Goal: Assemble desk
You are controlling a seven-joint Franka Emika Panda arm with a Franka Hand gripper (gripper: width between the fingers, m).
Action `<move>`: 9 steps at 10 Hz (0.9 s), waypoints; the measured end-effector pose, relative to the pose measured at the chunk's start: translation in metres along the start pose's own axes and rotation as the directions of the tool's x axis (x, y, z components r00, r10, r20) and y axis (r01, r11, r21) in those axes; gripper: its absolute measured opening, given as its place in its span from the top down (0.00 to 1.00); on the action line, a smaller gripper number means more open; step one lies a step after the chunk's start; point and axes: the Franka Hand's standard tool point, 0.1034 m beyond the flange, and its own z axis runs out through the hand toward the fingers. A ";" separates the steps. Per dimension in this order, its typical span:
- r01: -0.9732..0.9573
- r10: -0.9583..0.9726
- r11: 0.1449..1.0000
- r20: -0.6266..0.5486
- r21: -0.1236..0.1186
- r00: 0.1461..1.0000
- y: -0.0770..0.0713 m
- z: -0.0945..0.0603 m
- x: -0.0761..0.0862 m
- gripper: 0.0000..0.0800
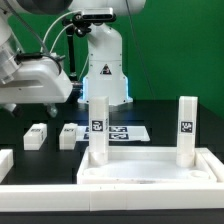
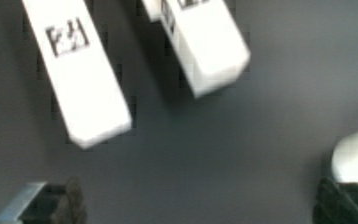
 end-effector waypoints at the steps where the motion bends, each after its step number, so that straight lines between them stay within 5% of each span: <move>1: 0.001 -0.001 1.000 0.085 0.003 0.996 0.005 -0.001 -0.004 0.19; 2: 0.005 0.001 0.999 0.134 -0.039 0.991 0.010 -0.004 -0.005 0.19; 6: -0.002 0.007 0.999 0.125 -0.043 0.992 0.010 0.003 0.000 0.19; 9: -0.029 0.033 0.999 0.161 -0.027 0.986 0.001 0.034 -0.013 0.19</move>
Offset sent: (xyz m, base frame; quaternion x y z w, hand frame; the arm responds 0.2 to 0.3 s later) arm 0.0000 0.0000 0.0000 0.0000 0.0000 0.0000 1.0000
